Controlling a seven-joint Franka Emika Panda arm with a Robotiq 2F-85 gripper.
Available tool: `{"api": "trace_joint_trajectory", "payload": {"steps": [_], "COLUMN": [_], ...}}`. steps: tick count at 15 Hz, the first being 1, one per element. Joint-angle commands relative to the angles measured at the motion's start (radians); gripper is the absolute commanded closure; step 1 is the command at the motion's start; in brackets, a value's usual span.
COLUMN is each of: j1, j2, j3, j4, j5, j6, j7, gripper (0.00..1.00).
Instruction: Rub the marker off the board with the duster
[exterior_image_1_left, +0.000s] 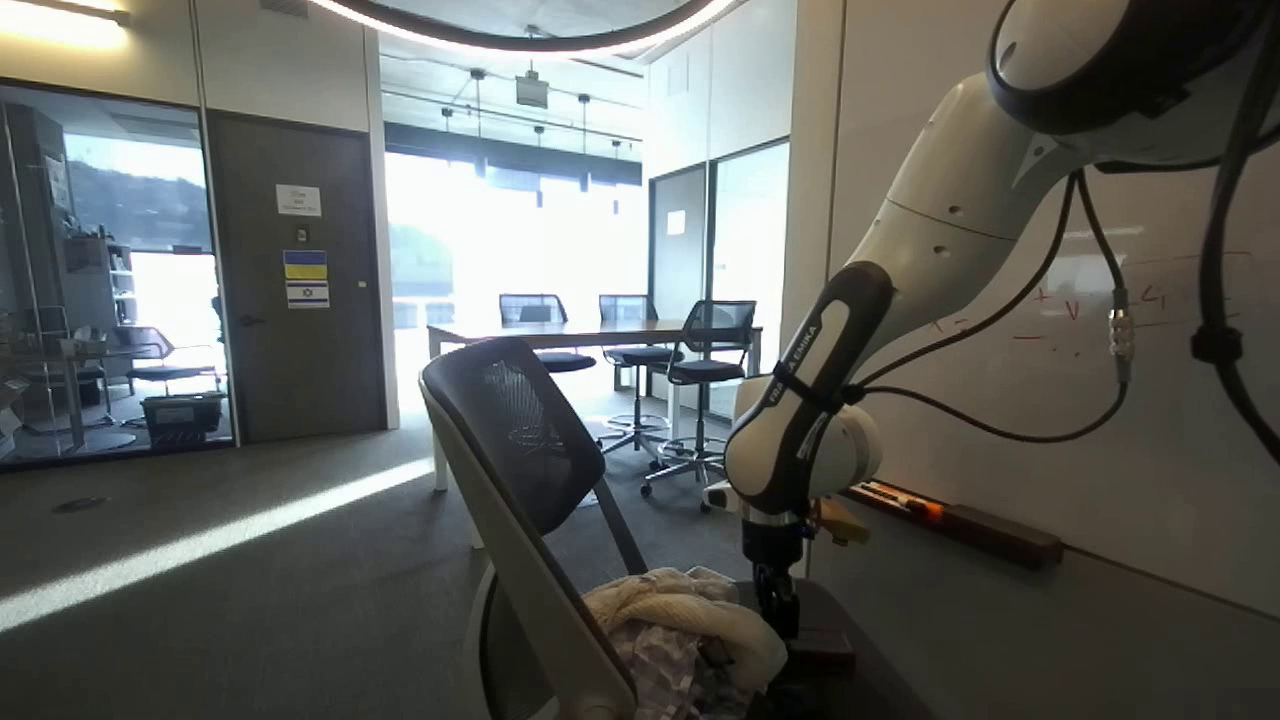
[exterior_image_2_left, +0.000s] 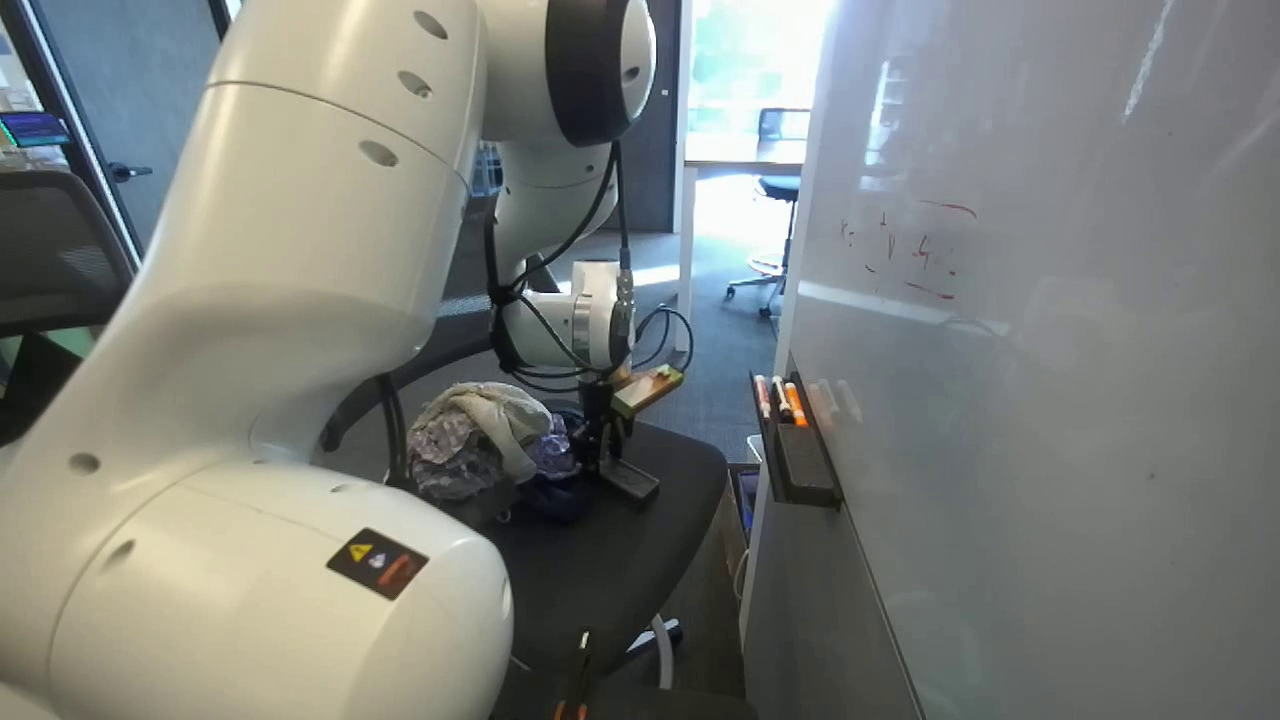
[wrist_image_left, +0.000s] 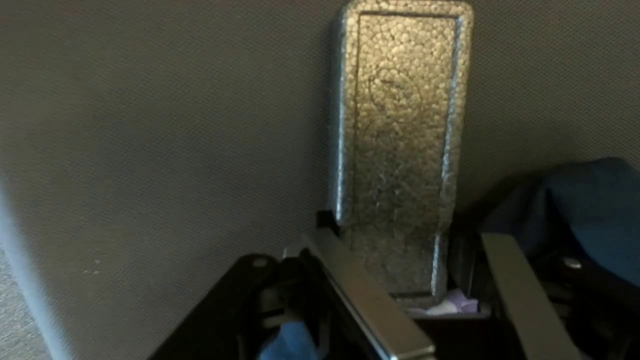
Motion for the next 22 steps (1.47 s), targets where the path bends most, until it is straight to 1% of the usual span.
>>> {"api": "trace_joint_trajectory", "payload": {"steps": [1, 3, 5, 7, 8, 10, 12, 16, 19, 22], "j1": [0.051, 0.086, 0.124, 0.149, 0.168, 0.182, 0.180, 0.175, 0.166, 0.159], "j2": [-0.111, -0.168, -0.230, -0.290, -0.325, -0.393, -0.468, -0.590, -0.626, -0.649], "j3": [-0.082, -0.141, -0.200, -0.238, -0.263, -0.280, -0.273, -0.226, -0.191, -0.172], "j4": [-0.044, -0.051, -0.058, -0.064, -0.069, -0.080, -0.099, -0.124, -0.128, -0.131], "j5": [-0.061, -0.117, -0.188, -0.272, -0.335, -0.435, -0.524, -0.646, -0.717, -0.765], "j6": [0.018, -0.016, -0.049, -0.086, -0.107, -0.171, -0.254, -0.465, -0.594, -0.709], "j7": [0.075, 0.154, 0.267, 0.375, 0.452, 0.581, 0.708, 0.932, 1.086, 1.218], "gripper": [0.69, 0.69, 0.69, 0.69, 0.69, 0.69, 0.69, 0.69, 0.69, 0.69]}}
